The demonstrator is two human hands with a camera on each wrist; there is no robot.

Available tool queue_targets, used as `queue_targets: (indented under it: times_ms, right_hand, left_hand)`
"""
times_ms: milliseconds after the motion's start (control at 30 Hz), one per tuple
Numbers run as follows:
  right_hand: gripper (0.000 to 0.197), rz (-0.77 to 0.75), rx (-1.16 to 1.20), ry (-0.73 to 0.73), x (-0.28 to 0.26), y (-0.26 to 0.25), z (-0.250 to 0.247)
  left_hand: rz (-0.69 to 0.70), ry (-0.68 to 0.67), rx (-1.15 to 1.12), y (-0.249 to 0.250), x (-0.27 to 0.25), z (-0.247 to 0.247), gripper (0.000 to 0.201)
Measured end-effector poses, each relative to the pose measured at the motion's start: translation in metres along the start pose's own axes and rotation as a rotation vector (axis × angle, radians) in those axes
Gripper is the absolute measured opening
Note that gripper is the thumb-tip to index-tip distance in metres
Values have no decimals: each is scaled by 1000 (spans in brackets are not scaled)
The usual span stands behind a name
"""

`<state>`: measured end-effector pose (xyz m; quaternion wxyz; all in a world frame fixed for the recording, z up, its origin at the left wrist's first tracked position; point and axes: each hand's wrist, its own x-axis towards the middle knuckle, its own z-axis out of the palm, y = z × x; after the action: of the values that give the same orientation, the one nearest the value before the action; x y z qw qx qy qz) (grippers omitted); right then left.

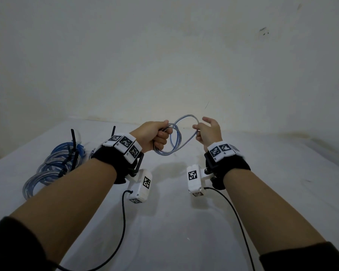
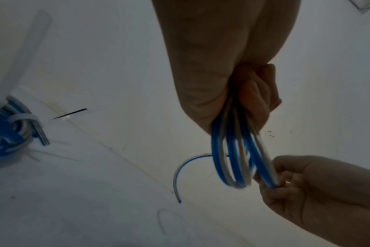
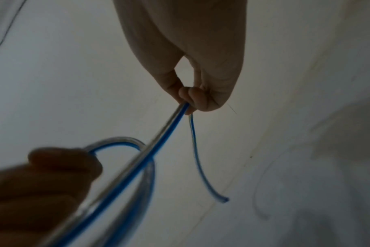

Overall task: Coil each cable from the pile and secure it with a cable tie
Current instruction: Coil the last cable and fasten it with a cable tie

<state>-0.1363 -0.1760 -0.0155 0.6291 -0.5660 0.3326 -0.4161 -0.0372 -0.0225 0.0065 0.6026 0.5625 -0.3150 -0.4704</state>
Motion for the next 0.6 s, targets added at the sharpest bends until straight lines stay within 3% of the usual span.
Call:
queue_targets:
  times_ms: [167, 333, 433, 533, 600]
  right_hand:
    - [24, -116, -242, -138, -1, 8, -12]
    - [14, -192, -538, -282, 1, 17, -18]
    - [28, -284, -828, -264, 2, 18, -9]
    - [31, -478, -703, -307, -5, 9, -1]
    - [30, -473, -492, -416, -14, -1, 3]
  left_hand:
    - [142, 82, -196, 8, 4, -8, 39]
    - [199, 120, -70, 7, 7, -10, 40]
    - [180, 111, 56, 6, 8, -5, 41]
    - [149, 95, 195, 5, 9, 3, 43]
    - [139, 63, 256, 5, 9, 7, 43]
